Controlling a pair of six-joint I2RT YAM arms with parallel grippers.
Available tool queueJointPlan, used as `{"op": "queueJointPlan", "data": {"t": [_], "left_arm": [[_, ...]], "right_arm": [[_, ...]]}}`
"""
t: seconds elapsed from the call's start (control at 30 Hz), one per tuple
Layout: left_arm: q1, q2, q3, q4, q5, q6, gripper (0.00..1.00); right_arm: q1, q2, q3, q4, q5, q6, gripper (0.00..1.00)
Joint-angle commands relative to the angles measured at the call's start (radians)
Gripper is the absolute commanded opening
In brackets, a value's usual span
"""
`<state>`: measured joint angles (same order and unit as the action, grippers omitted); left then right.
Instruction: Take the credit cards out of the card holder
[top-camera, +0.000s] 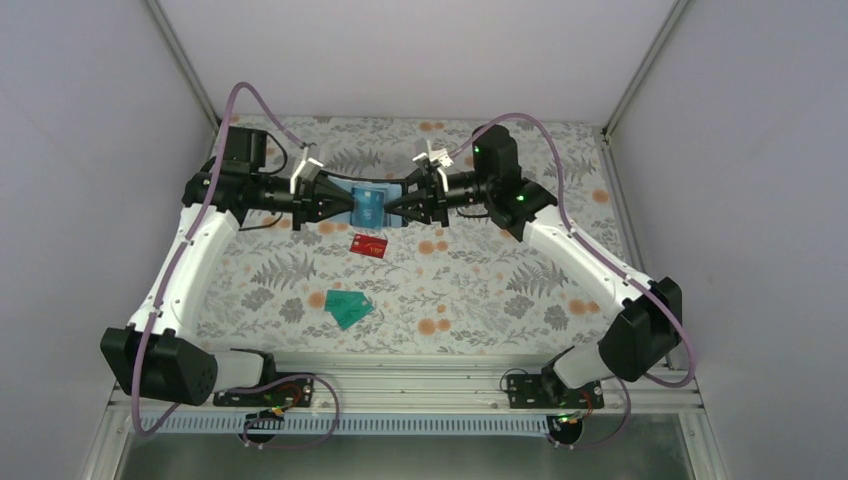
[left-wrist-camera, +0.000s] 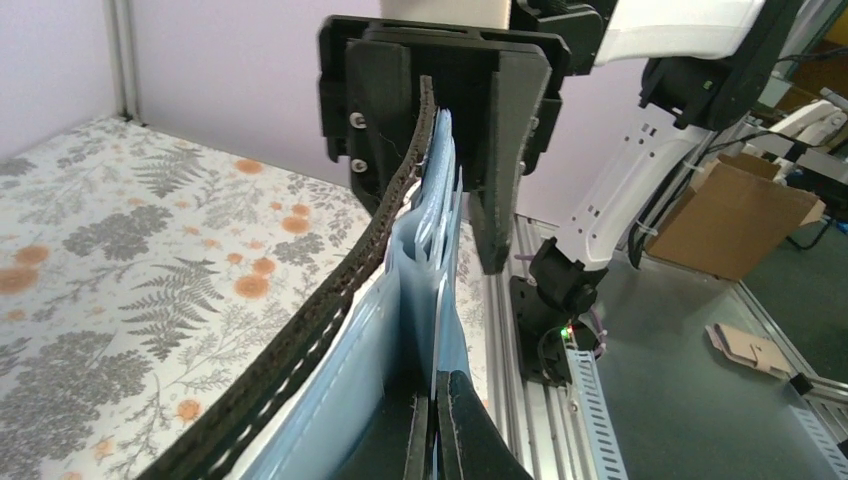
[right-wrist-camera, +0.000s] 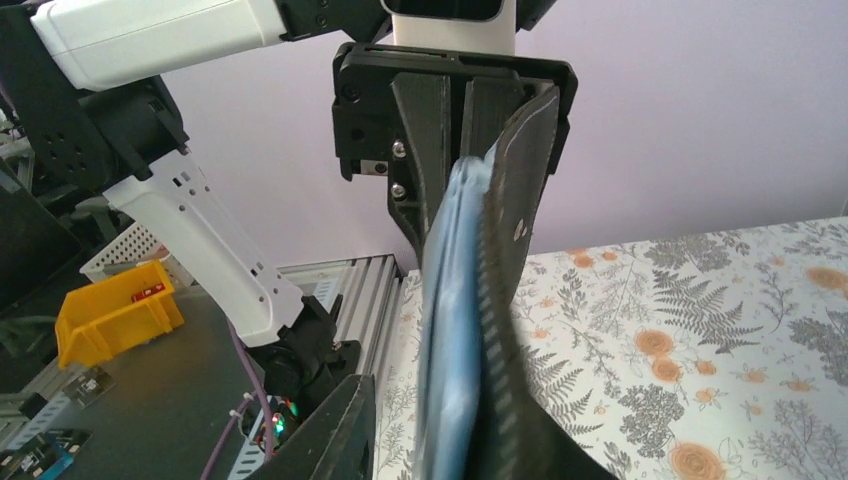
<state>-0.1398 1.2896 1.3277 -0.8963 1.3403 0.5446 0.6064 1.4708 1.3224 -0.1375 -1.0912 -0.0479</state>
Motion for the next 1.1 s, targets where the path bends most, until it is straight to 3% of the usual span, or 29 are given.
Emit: {"op": "queueJointPlan", "data": {"t": [0.0, 0.33, 0.47, 0.53, 0.87, 1.07], "left_arm": [[0.026, -0.019, 0.008, 0.002, 0.036, 0.025, 0.02], [0.028, -0.005, 0.018, -0.010, 0.077, 0.037, 0.02], [0.029, 0.002, 0.030, -0.023, 0.082, 0.048, 0.02], [0.038, -0.002, 0.028, -0.026, 0.078, 0.056, 0.03], [0.063, 0.004, 0.006, 0.017, 0.036, 0.001, 0.04], [0.063, 0.004, -0.002, 0.017, 0.043, 0.001, 0.13]], "right_arm": [[-0.002, -0.052, -0.045, 0.064, 0.022, 0.021, 0.31], [0.002, -0.002, -0.033, 0.089, 0.024, 0.067, 0.40], [0.002, 0.009, -0.022, 0.091, 0.024, 0.060, 0.13], [-0.002, -0.001, -0.029, 0.078, 0.030, 0.045, 0.05], [-0.031, -0.049, -0.054, 0.051, 0.020, 0.024, 0.04], [-0.031, -0.040, -0.046, 0.051, -0.002, 0.026, 0.04]]}}
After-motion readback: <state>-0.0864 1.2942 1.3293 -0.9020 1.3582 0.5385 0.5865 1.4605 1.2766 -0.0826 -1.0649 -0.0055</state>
